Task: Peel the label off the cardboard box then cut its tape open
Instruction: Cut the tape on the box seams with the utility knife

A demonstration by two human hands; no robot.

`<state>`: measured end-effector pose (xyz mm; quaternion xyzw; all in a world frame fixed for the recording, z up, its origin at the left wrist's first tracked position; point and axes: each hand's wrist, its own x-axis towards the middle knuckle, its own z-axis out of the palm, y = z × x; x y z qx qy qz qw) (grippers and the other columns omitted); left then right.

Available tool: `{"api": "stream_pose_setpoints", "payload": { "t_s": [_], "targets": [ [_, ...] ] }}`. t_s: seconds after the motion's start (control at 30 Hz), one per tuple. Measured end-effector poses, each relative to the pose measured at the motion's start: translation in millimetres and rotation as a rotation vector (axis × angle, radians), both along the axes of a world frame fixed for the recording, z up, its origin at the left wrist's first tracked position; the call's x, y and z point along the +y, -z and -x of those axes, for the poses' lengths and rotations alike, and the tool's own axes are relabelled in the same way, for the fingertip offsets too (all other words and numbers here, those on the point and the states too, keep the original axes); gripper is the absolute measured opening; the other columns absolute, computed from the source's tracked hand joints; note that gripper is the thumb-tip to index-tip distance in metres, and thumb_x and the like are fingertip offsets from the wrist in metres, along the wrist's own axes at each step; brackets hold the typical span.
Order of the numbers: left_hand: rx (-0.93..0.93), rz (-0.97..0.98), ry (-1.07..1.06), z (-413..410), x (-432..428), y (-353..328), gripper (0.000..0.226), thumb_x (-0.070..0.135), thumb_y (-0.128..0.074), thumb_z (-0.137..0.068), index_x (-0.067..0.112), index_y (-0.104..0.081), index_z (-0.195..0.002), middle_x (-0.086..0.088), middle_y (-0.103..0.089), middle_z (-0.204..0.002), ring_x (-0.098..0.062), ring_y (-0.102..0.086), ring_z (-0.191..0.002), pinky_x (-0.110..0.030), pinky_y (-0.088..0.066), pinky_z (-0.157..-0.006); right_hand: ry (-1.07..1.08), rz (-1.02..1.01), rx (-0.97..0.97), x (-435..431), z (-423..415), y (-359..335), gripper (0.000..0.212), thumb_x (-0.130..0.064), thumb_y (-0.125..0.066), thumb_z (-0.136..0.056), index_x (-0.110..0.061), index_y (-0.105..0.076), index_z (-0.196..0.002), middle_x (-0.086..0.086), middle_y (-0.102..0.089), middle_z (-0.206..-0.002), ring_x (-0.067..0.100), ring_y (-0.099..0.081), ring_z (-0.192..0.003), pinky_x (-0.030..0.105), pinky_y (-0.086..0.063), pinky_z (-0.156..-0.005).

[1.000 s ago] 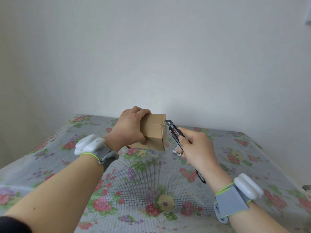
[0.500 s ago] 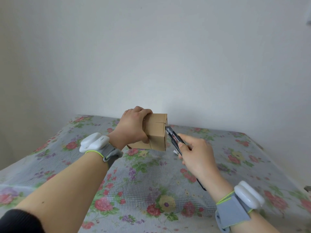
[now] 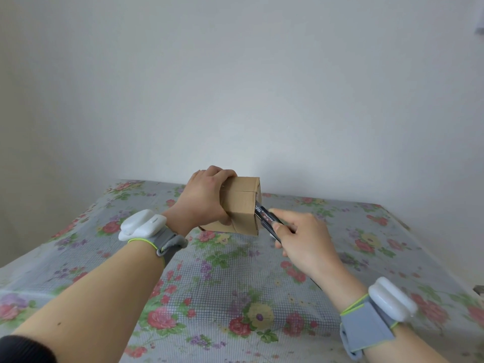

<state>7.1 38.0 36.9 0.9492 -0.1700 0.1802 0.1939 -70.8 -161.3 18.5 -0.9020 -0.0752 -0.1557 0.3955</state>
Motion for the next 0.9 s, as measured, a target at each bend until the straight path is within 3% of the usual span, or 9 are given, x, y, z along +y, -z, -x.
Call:
{"api": "stream_pose_setpoints", "payload": {
  "t_s": [0.07,0.2,0.33,0.53,0.9],
  "targets": [
    [-0.002,0.003,-0.004,-0.6,0.4,0.3,0.099,0.033,-0.087,-0.045,0.027,-0.043,-0.133,0.002,-0.046,-0.128,-0.022,-0.043,-0.113,-0.03,-0.031,-0.098,0.008,0.014,0.011,-0.6,-0.5,0.0,0.049,-0.022,-0.052,-0.092,-0.068,-0.038,-0.099,0.001,-0.071,-0.068,0.027,-0.066,-0.064,0.047,-0.057,-0.067],
    [-0.005,-0.008,0.004,0.9,-0.4,0.0,0.098,0.034,-0.087,-0.046,0.027,-0.043,-0.134,0.002,-0.045,-0.129,-0.021,-0.042,-0.113,-0.031,-0.029,-0.1,0.055,-0.079,0.051,-1.0,-5.8,-5.2,0.026,-0.023,-0.051,-0.093,-0.043,-0.064,-0.105,0.003,-0.07,-0.063,0.026,-0.065,-0.059,0.046,-0.058,-0.064],
    [-0.002,0.01,0.021,1.6,1.4,-1.0,0.096,0.031,-0.087,-0.048,0.026,-0.044,-0.134,0.001,-0.044,-0.128,-0.021,-0.041,-0.113,-0.032,-0.03,-0.098,0.067,-0.113,0.09,-1.7,-11.6,-9.0,0.028,-0.024,-0.052,-0.093,-0.041,-0.064,-0.111,0.003,-0.071,-0.063,0.025,-0.066,-0.06,0.043,-0.058,-0.061],
    [0.002,0.059,0.026,0.0,7.0,0.7,0.096,0.029,-0.088,-0.047,0.026,-0.045,-0.133,0.002,-0.045,-0.127,-0.021,-0.041,-0.112,-0.03,-0.031,-0.094,0.057,-0.2,0.153,-8.0,-12.7,-9.6,0.029,-0.022,-0.053,-0.094,-0.036,-0.063,-0.117,0.004,-0.07,-0.064,0.014,-0.057,-0.048,0.025,-0.047,-0.045],
    [-0.063,0.028,0.063,0.5,3.6,5.6,0.093,0.028,-0.087,-0.043,0.026,-0.049,-0.128,0.002,-0.047,-0.123,-0.012,-0.034,-0.097,-0.027,-0.028,-0.089,0.09,-0.248,0.129,-5.1,-22.8,-18.5,0.029,-0.022,-0.053,-0.094,-0.032,-0.063,-0.118,0.003,-0.067,-0.061,0.011,-0.056,-0.043,0.022,-0.047,-0.044]
  ]
}}
